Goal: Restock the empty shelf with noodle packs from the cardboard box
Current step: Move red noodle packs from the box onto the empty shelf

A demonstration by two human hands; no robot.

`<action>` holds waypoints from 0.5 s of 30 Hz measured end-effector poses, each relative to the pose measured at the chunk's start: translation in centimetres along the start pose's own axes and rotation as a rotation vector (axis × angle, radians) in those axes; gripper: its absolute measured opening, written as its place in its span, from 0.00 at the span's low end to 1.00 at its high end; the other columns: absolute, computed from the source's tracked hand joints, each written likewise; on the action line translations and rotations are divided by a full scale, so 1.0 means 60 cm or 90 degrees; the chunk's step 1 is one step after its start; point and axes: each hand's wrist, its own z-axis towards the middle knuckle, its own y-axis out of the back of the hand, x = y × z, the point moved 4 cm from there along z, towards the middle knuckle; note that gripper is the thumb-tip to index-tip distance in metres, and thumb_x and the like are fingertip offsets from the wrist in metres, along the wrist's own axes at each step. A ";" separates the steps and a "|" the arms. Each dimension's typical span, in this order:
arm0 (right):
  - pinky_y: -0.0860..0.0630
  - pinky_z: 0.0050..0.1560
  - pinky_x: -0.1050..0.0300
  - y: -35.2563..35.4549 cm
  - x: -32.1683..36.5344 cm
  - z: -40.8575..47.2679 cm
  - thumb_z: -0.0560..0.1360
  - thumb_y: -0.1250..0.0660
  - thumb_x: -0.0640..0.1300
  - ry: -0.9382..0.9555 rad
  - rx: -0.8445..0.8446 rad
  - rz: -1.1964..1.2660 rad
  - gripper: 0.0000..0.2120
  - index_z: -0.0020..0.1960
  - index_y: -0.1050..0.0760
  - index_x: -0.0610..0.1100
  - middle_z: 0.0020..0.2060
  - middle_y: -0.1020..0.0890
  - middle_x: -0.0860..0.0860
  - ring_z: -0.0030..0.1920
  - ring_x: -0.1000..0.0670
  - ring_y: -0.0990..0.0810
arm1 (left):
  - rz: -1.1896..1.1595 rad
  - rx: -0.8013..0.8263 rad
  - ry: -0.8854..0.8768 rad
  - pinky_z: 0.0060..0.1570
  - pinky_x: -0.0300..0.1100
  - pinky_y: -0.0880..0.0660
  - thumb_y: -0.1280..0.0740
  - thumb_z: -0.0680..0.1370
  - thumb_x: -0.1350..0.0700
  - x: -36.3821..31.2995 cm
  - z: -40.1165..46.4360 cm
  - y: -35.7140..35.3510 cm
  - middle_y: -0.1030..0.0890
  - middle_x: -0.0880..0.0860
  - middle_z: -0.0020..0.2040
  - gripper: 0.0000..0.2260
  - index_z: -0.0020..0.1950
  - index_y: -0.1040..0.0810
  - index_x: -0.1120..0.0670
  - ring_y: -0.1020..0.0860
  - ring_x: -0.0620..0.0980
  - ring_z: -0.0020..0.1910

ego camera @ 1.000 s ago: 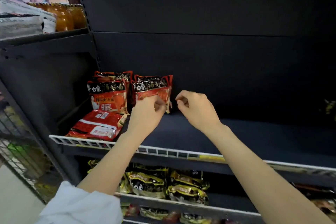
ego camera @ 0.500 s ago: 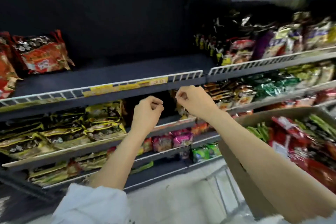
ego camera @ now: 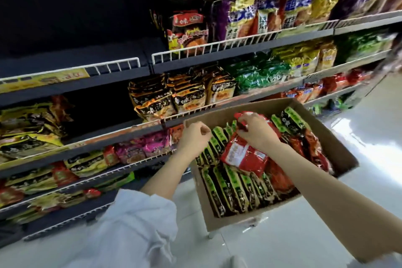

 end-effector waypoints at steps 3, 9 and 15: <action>0.35 0.64 0.47 0.004 -0.075 0.021 0.76 0.35 0.45 -0.015 0.028 -0.026 0.25 0.71 0.36 0.43 0.65 0.31 0.40 0.68 0.39 0.36 | 0.034 0.021 0.057 0.40 0.40 0.31 0.38 0.80 0.56 -0.019 0.034 -0.076 0.21 0.55 0.56 0.10 0.58 0.24 0.57 0.22 0.55 0.48; 0.35 0.66 0.39 -0.025 -0.148 0.057 0.72 0.31 0.55 -0.039 0.115 -0.077 0.41 0.76 0.51 0.50 0.72 0.42 0.37 0.73 0.35 0.44 | 0.085 0.099 0.214 0.48 0.47 0.27 0.36 0.79 0.49 -0.008 0.076 -0.164 0.24 0.58 0.56 0.21 0.68 0.33 0.59 0.24 0.58 0.54; 0.27 0.52 0.48 -0.051 -0.171 0.080 0.77 0.36 0.45 -0.009 0.134 -0.041 0.32 0.75 0.48 0.44 0.60 0.25 0.37 0.58 0.37 0.24 | 0.131 0.146 0.287 0.32 0.40 0.33 0.33 0.77 0.51 0.011 0.083 -0.212 0.28 0.53 0.38 0.12 0.44 0.31 0.57 0.27 0.52 0.44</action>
